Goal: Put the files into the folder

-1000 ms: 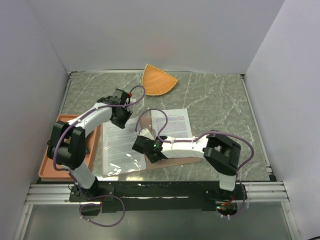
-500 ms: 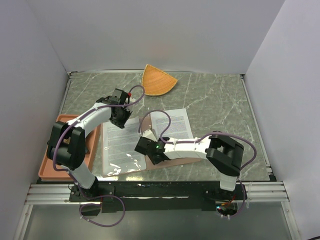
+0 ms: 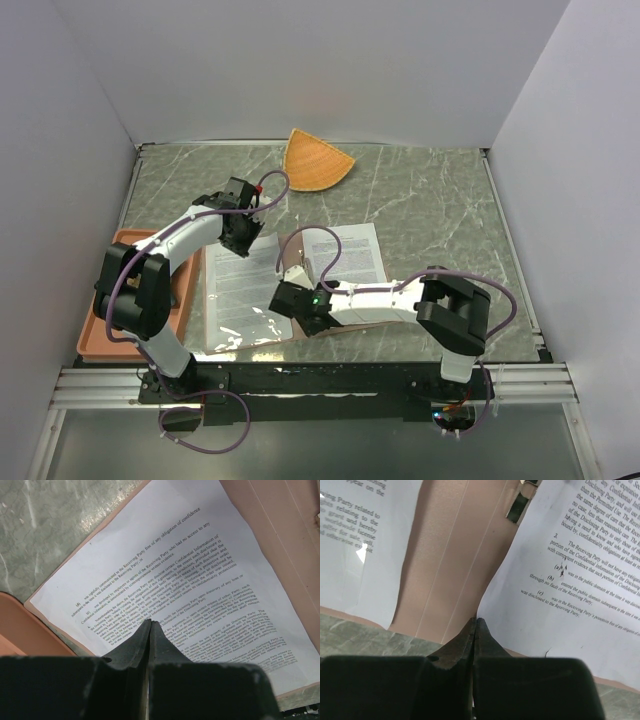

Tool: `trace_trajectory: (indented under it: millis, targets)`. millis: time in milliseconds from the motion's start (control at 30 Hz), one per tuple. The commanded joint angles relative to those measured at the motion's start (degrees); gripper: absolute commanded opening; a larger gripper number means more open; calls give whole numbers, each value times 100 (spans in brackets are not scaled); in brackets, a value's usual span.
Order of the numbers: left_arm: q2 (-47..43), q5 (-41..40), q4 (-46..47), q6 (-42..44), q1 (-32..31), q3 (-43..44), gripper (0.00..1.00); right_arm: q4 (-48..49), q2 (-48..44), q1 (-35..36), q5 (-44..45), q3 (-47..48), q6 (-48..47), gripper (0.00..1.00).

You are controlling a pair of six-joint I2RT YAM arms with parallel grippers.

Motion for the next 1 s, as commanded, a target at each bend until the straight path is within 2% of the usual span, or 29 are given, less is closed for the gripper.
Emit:
trace_trajectory:
  millis: [0, 433, 533, 567, 633, 667, 733, 833, 967]
  targets:
    - [-230, 4, 6, -3, 21, 109, 7, -64, -88, 63, 127, 257, 77, 0]
    - [-256, 66, 68, 41, 21, 30, 7, 32, -149, 89, 198, 3, -511, 0]
    - [-247, 92, 68, 41, 21, 30, 7, 260, -289, 98, -3, -164, -888, 14]
    - [-256, 74, 68, 41, 21, 30, 7, 304, -333, 98, -48, -209, -994, 32]
    - [-265, 101, 59, 41, 21, 39, 7, 305, -465, 98, -31, -279, -1082, 45]
    - [-256, 92, 68, 41, 21, 48, 7, 296, -518, 89, -13, -288, -1152, 54]
    - [-256, 92, 50, 49, 21, 57, 7, 261, -693, 98, 40, -279, -1232, 64]
    - [-256, 92, 33, 49, 21, 74, 7, 147, -904, 80, 101, 9, -1311, 71]
    - [-274, 31, 15, 67, 21, 118, 7, -3, -1080, 10, 40, 493, -1259, 72]
